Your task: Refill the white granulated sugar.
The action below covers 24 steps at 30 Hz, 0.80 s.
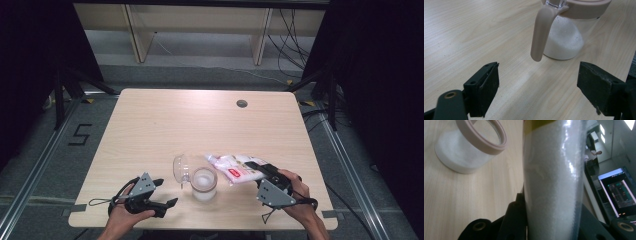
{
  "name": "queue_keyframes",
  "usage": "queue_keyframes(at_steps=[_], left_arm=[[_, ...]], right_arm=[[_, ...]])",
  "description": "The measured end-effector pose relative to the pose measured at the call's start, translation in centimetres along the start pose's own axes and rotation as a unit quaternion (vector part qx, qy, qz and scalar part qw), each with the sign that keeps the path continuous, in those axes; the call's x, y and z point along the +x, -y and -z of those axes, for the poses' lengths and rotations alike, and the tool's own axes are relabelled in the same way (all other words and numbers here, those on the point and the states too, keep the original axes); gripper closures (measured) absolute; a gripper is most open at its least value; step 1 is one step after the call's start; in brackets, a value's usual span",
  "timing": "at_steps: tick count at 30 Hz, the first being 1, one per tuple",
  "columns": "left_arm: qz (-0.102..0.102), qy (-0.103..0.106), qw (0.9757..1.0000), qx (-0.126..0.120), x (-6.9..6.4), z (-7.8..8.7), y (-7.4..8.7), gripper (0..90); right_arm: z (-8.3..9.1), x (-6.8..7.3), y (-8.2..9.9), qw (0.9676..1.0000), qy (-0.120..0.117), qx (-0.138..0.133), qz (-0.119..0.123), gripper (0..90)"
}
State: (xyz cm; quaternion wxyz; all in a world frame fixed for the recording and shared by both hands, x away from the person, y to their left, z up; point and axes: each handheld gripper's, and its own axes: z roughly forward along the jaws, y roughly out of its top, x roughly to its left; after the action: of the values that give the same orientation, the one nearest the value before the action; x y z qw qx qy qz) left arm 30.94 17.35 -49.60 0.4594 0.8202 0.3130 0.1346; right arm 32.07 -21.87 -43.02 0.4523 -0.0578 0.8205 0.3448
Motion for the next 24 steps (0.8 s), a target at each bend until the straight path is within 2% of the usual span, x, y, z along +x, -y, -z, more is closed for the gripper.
queue_keyframes(at_steps=[2,4,5,6,8,9,10,12,13,17,18,19,22,24], left_arm=[[0.0,0.0,1.0,0.0,0.0,0.0,0.0,17.5],[0.0,0.0,1.0,0.001,0.0,0.0,0.0,17.5],[0.0,0.0,1.0,0.0,0.0,0.0,0.0,17.5],[0.001,0.001,1.0,-0.002,0.0,0.0,0.0,17.5],[0.0,0.0,1.0,0.0,0.0,0.0,0.0,17.5],[0.0,0.0,1.0,0.0,0.0,0.0,0.0,17.5],[0.0,0.0,1.0,0.0,0.0,0.0,0.0,17.5],[0.0,0.0,1.0,0.0,0.0,0.0,0.0,17.5],[0.001,0.001,1.0,-0.001,0.0,0.0,0.0,17.5],[0.0,0.0,1.0,0.0,0.0,0.0,0.0,17.5],[0.0,0.0,1.0,0.0,0.0,0.0,0.0,17.5],[0.0,0.001,1.0,-0.001,0.0,0.0,0.0,17.5],[0.0,0.001,1.0,-0.001,0.0,0.0,0.0,17.5],[0.0,0.001,1.0,-0.001,0.0,0.0,0.0,17.5]], right_arm=[[0.0,0.0,0.3,0.9995,-0.005,0.002,-0.031,78.1],[-0.2,0.0,0.8,0.9982,-0.006,-0.007,-0.06,78.4],[-0.3,0.0,1.0,0.9983,-0.009,-0.012,-0.056,78.5],[-0.4,0.0,1.2,0.9979,-0.008,-0.013,-0.063,78.6],[-0.6,-0.1,1.5,0.9966,-0.011,-0.012,-0.081,78.8],[-0.6,-0.1,1.8,0.9948,-0.008,-0.013,-0.1,79.0],[-0.7,-0.2,1.9,0.9946,-0.009,-0.018,-0.101,79.1],[-0.8,-0.3,2.2,0.9921,-0.008,-0.025,-0.122,79.2],[-0.9,-0.2,2.3,0.9885,-0.008,-0.039,-0.146,79.3],[-1.2,-0.3,2.9,0.9801,-0.009,-0.049,-0.192,79.5],[-1.3,-0.2,3.0,0.9795,-0.009,-0.052,-0.195,79.6],[-1.4,-0.1,3.2,0.9768,-0.002,-0.054,-0.207,79.6],[-1.7,-0.1,3.5,0.9752,-0.007,-0.055,-0.214,79.8],[-1.9,0.0,3.7,0.9717,-0.012,-0.055,-0.229,79.8]])
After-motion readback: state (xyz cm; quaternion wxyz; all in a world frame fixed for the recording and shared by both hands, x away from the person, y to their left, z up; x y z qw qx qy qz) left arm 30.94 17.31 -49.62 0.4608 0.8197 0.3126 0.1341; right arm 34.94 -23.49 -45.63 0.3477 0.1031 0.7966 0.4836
